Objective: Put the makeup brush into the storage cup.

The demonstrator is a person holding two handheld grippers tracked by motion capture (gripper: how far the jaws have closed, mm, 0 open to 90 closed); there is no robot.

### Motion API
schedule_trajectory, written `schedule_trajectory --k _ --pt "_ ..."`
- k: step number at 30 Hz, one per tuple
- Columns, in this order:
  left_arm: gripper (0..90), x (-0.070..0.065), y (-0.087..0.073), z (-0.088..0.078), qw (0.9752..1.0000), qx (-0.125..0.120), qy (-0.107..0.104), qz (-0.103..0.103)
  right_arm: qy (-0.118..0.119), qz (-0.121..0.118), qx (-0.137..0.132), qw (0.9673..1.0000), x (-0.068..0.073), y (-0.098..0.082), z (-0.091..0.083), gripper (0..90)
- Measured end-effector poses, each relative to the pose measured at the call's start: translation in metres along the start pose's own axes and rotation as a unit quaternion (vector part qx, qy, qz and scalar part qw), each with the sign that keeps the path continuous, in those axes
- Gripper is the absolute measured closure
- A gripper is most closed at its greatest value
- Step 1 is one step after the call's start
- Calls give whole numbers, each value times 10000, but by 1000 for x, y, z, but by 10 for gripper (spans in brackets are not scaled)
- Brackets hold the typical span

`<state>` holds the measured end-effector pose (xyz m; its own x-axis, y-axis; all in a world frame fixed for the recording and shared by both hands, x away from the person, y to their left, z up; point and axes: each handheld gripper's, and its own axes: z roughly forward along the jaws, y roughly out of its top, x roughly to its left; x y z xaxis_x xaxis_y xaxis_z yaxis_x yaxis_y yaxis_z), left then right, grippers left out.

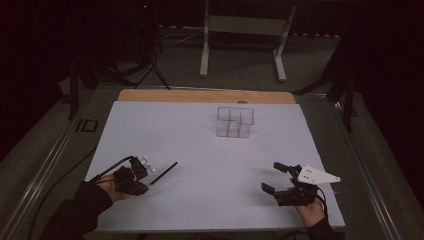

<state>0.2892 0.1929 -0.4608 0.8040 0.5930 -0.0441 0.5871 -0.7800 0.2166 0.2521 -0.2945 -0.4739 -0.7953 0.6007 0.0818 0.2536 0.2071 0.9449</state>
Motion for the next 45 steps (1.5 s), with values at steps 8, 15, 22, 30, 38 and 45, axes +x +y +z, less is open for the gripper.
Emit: schedule_trajectory --k 8,15,22,30,38,45 --pt "871 -3 10 -3 9999 -19 -96 122 15 -2 19 10000 1 0 1 135" --pt "871 -6 25 -2 9995 35 -106 279 16 -2 20 10000 1 0 1 134" --pt "871 -12 38 -1 9984 154 -109 542 22 0 24 10000 0 0 1 135" --pt "871 -16 52 -2 9972 173 -190 701 33 -15 34 10000 1 0 1 135" --pt "871 -23 71 -3 9956 204 -210 886 27 -13 36 10000 1 0 1 134" --pt "871 -28 90 -4 9934 197 -215 1109 39 3 9 10000 1 0 1 135"
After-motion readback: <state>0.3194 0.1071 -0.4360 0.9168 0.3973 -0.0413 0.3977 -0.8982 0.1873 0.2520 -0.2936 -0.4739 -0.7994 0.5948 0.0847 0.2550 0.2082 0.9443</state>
